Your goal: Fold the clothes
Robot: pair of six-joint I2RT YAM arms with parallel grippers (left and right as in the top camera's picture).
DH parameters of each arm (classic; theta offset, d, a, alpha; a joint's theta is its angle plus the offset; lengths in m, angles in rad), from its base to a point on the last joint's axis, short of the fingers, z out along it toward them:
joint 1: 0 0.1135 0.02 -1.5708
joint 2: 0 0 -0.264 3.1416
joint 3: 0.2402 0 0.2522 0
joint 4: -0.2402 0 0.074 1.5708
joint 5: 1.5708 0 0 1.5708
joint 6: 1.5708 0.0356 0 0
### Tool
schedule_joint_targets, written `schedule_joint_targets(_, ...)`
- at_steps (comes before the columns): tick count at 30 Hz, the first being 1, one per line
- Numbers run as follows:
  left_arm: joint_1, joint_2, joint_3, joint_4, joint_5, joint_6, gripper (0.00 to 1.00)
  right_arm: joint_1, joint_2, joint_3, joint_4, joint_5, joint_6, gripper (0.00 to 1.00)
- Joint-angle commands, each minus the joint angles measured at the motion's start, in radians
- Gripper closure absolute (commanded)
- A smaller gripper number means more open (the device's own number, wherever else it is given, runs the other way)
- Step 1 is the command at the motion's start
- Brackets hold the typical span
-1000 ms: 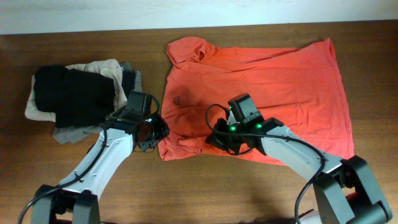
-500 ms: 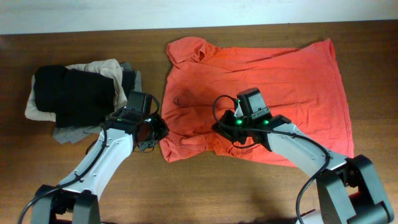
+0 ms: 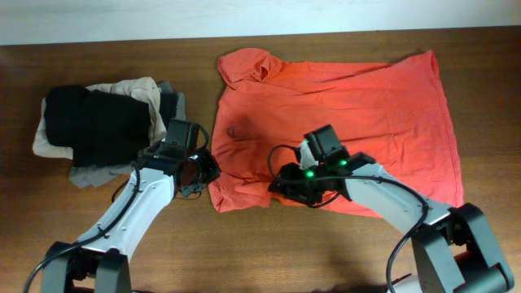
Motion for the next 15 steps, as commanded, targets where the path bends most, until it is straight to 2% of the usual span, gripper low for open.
schedule_joint_targets(1,0.004,0.008,0.010,0.002,-0.010,0.017,0.71,0.043,-0.003,-0.002,0.027,-0.021,0.006,0.46)
schedule_joint_targets(6,0.004,0.008,0.010,0.002,-0.010,0.017,0.70,0.061,-0.003,-0.002,0.020,0.000,0.034,0.46)
schedule_joint_targets(10,0.004,0.008,0.010,0.002,-0.010,0.017,0.70,0.069,-0.004,-0.002,-0.055,0.002,0.099,0.47)
schedule_joint_targets(15,0.004,0.008,0.010,0.002,-0.010,0.017,0.70,0.069,-0.008,-0.001,-0.076,-0.009,0.087,0.47)
